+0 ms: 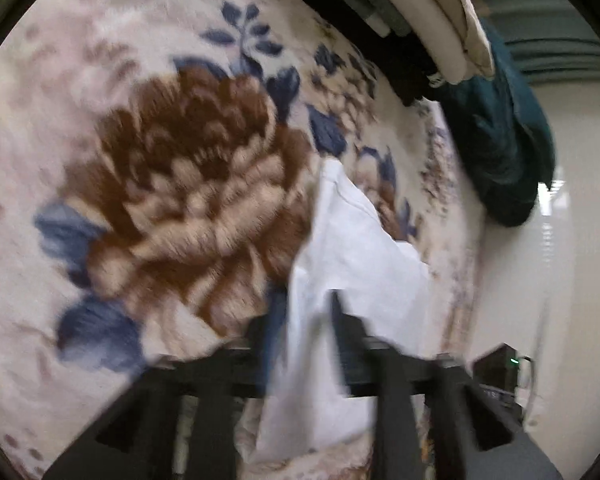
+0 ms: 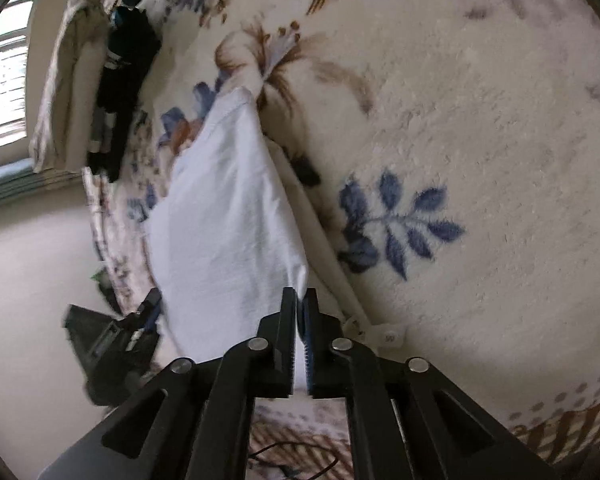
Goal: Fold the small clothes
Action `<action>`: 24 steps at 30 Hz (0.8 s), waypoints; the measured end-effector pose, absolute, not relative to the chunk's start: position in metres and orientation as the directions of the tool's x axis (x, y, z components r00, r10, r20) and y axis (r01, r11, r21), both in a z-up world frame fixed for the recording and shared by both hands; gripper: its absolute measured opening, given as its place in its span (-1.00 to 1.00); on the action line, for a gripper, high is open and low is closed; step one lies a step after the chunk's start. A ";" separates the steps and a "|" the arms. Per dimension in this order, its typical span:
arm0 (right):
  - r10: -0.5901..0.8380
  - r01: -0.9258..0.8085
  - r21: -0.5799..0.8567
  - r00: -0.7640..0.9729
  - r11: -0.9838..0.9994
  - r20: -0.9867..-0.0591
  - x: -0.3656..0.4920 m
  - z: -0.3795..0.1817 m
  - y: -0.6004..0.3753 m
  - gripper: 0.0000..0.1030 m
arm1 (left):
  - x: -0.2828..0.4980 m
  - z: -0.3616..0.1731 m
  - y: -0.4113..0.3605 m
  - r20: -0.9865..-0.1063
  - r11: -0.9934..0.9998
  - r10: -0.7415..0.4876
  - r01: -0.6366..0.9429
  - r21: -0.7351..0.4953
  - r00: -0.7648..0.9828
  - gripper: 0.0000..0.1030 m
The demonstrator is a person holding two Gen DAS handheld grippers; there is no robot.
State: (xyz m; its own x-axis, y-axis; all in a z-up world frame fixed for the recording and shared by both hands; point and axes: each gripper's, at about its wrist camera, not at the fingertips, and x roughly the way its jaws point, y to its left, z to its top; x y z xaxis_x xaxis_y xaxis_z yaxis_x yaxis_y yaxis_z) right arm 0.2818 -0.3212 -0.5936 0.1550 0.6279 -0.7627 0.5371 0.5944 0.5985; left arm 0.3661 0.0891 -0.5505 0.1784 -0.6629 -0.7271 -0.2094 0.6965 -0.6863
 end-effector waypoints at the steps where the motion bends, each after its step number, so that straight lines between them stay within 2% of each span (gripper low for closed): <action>1: 0.645 0.529 0.621 0.169 0.579 -0.745 0.281 -0.595 -0.326 0.07 | 0.364 -0.557 0.090 -0.710 0.677 -0.684 -0.218 -0.703 0.165 0.24; 3: 0.680 0.503 0.667 0.195 0.549 -0.707 0.286 -0.602 -0.335 0.24 | 0.365 -0.568 0.086 -0.656 0.618 -0.738 -0.230 -0.752 0.158 0.24; 5: 0.707 0.477 0.699 0.202 0.533 -0.677 0.296 -0.612 -0.338 0.24 | 0.370 -0.576 0.081 -0.618 0.582 -0.771 -0.226 -0.782 0.154 0.24; 11: 0.808 0.409 0.783 0.160 0.468 -0.567 0.335 -0.652 -0.319 0.24 | 0.393 -0.585 0.046 -0.580 0.557 -0.806 -0.178 -0.811 0.119 0.23; 12: 0.814 0.391 0.789 0.147 0.474 -0.562 0.339 -0.654 -0.314 0.19 | 0.395 -0.583 0.042 -0.588 0.567 -0.799 -0.168 -0.807 0.126 0.19; 14: 0.807 0.376 0.788 0.151 0.487 -0.571 0.343 -0.652 -0.308 -0.30 | 0.398 -0.578 0.034 -0.572 0.556 -0.808 -0.135 -0.820 0.144 -0.38; 15: 0.798 0.372 0.782 0.153 0.500 -0.583 0.345 -0.649 -0.304 -0.51 | 0.398 -0.576 0.034 -0.579 0.565 -0.803 -0.130 -0.815 0.138 -0.59; 18: 0.775 0.356 0.776 0.183 0.521 -0.604 0.344 -0.633 -0.298 -0.70 | 0.400 -0.565 0.032 -0.592 0.584 -0.793 -0.099 -0.806 0.142 -0.68; 24: 0.753 0.341 0.784 0.253 0.519 -0.608 0.346 -0.587 -0.288 -0.75 | 0.401 -0.525 0.041 -0.574 0.575 -0.801 -0.048 -0.817 0.170 -0.71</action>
State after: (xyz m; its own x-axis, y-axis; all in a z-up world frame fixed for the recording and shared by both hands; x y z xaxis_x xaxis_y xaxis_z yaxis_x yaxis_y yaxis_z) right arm 0.3462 -0.2882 -0.5874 0.2531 0.7528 -0.6076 0.3405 0.5185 0.7843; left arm 0.4014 0.0409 -0.5250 0.1698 -0.8011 -0.5739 -0.0477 0.5750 -0.8168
